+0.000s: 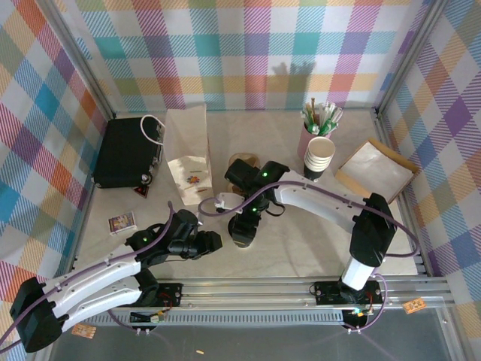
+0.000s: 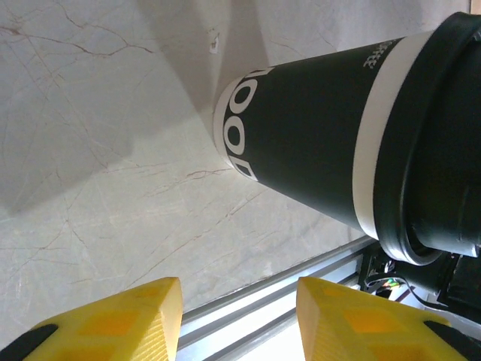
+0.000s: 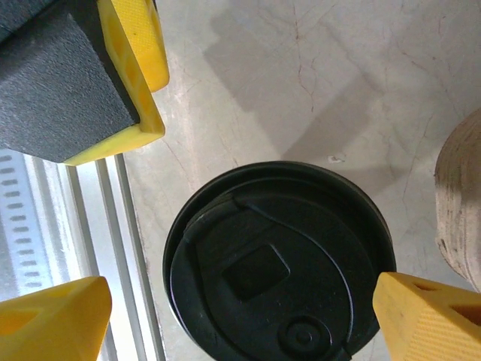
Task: Pack the takeout coffee
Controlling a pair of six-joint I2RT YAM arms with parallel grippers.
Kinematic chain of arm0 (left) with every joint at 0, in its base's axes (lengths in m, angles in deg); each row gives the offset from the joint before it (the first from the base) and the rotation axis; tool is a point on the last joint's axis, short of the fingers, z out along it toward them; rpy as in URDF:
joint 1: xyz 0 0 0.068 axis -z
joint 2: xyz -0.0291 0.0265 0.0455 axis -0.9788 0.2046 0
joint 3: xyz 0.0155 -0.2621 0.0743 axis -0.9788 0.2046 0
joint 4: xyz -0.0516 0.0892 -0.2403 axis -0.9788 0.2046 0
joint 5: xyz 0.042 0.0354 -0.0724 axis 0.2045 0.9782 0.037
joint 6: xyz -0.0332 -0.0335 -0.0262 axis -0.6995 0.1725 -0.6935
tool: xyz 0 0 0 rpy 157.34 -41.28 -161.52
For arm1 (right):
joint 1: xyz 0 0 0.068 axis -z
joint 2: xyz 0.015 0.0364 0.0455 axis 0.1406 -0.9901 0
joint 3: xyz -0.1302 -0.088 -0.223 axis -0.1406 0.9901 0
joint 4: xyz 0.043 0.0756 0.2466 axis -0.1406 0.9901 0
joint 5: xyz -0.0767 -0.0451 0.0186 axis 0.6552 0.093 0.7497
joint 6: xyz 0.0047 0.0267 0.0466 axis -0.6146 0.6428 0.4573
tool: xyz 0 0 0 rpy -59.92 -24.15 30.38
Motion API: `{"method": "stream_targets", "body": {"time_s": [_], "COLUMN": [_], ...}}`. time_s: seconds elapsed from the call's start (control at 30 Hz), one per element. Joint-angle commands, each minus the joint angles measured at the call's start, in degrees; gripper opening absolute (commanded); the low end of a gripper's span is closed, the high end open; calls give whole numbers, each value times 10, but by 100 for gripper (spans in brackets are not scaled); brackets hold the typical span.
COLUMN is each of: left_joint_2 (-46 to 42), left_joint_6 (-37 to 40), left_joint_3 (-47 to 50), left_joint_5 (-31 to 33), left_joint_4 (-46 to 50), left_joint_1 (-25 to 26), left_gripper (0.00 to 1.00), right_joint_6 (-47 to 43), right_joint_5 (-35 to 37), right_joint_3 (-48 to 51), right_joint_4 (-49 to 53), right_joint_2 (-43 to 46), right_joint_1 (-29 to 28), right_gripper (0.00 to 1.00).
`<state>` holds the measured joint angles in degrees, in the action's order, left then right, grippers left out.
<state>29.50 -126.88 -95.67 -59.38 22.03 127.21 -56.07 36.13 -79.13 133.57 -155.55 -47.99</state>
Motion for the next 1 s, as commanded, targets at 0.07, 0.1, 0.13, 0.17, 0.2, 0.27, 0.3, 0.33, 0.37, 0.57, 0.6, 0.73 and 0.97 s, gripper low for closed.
{"method": "stream_targets", "body": {"time_s": [0.07,0.1,0.13,0.17,0.2,0.27,0.3,0.33,0.37,0.57,0.6,0.73,0.97], "left_joint_2": [21,27,34,38,42,47,47,46,43,16,14,31,100], "left_joint_6": [6,9,12,14,17,19,19,21,23,41,49,76,99], "left_joint_3": [-20,-22,-26,-28,-31,-37,-39,-41,-43,-65,-75,-104,-130], "left_joint_5": [2,2,3,2,1,3,4,5,9,68,77,77,-17], "left_joint_4": [-5,-5,-5,-5,-6,-8,-8,-9,-9,29,36,35,-9], "left_joint_1": [6,6,6,6,6,6,6,6,6,5,3,-16,-90], "left_gripper": [44,44,44,44,44,44,44,44,44,42,42,42,38], "right_joint_6": [-6,-4,-1,2,7,19,28,36,44,161,208,439,699], "right_joint_5": [31,40,49,57,65,64,62,59,52,75,85,125,72], "right_joint_3": [19,21,22,22,22,19,18,17,15,10,10,63,229], "right_joint_4": [-13,-16,-15,-16,-16,-15,-17,-18,-19,-16,-14,-26,-101], "right_joint_2": [5,4,2,2,3,10,17,24,32,78,88,154,267], "right_joint_1": [-15,-19,-22,-23,-26,-26,-26,-26,-26,-26,-26,-21,12], "right_gripper": [89,88,88,87,87,87,87,87,87,90,90,79,52]}}
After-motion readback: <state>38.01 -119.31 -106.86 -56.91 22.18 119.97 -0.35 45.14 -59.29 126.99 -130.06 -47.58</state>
